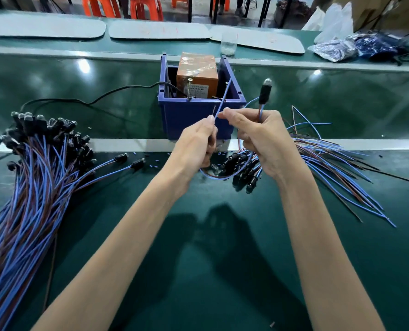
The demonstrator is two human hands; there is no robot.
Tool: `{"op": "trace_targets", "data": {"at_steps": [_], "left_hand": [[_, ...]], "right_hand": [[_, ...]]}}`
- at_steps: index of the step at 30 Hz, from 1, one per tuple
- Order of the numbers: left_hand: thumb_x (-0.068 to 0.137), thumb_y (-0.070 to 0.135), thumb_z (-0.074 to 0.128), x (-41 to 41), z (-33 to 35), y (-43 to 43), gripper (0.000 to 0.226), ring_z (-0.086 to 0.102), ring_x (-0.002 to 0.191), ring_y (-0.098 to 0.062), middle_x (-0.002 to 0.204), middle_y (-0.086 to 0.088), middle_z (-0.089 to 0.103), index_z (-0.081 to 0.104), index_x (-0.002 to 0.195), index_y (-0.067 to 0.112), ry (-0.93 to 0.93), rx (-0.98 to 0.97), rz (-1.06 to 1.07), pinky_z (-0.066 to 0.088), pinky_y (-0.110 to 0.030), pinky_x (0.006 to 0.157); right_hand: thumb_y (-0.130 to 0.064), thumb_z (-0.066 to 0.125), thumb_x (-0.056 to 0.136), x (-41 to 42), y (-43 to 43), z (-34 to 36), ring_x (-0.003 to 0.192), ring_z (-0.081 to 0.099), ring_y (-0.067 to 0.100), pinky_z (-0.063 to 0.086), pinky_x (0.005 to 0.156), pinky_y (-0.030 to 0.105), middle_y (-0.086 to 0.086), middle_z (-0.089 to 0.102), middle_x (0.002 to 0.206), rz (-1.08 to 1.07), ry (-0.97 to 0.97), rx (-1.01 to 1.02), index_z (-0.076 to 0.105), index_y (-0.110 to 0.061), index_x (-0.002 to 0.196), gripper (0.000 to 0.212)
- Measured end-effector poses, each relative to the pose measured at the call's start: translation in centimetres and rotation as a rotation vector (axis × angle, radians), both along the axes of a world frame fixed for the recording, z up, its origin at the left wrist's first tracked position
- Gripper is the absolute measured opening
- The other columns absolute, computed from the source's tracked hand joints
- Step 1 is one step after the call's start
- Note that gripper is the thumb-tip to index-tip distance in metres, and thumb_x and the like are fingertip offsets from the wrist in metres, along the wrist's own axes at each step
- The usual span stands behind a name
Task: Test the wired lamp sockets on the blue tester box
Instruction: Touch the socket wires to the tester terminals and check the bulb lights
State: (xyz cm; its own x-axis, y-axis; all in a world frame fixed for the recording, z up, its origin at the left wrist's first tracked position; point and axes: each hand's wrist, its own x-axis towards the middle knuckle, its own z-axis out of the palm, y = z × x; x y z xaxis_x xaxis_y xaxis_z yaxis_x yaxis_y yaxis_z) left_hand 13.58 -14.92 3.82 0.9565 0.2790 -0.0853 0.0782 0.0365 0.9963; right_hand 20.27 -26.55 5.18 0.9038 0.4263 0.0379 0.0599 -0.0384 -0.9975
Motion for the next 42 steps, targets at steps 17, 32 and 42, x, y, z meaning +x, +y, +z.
{"op": "trace_targets", "data": {"at_steps": [17,32,42], "left_hand": [[0.1,0.035,0.048,0.3,-1.2,1.2,0.032,0.035,0.047,-0.013,0.05,0.001,0.033,0.07,0.078,0.026,-0.176,0.117,0.338,0.034,-0.03,0.055],[0.101,0.006,0.041,1.2,-2.6,2.7,0.038,0.055,0.057,0.001,0.072,0.012,0.063,0.052,0.136,0.014,-0.186,0.208,0.337,0.054,-0.024,0.069],[0.093,0.009,0.061,0.8,-2.6,3.5,0.008,0.071,0.062,-0.014,0.078,-0.001,0.073,0.061,0.087,0.014,-0.22,-0.036,0.509,0.053,-0.02,0.057]], "right_hand": [[-0.007,0.057,0.092,1.1,-0.3,-0.7,0.044,0.038,0.001,0.024,0.039,0.011,-0.002,0.07,0.065,-0.015,0.094,0.036,0.065,-0.015,0.09,0.011],[-0.002,0.043,0.096,2.3,-0.4,-1.9,0.038,0.027,0.002,0.023,0.039,0.011,-0.002,0.032,0.06,-0.162,0.085,0.032,0.069,-0.01,0.1,0.027],[-0.005,0.045,0.098,2.1,0.1,-2.3,0.038,0.026,0.002,0.021,0.036,0.012,-0.003,0.04,0.062,-0.189,0.094,0.072,0.065,-0.007,0.109,0.023]]}}
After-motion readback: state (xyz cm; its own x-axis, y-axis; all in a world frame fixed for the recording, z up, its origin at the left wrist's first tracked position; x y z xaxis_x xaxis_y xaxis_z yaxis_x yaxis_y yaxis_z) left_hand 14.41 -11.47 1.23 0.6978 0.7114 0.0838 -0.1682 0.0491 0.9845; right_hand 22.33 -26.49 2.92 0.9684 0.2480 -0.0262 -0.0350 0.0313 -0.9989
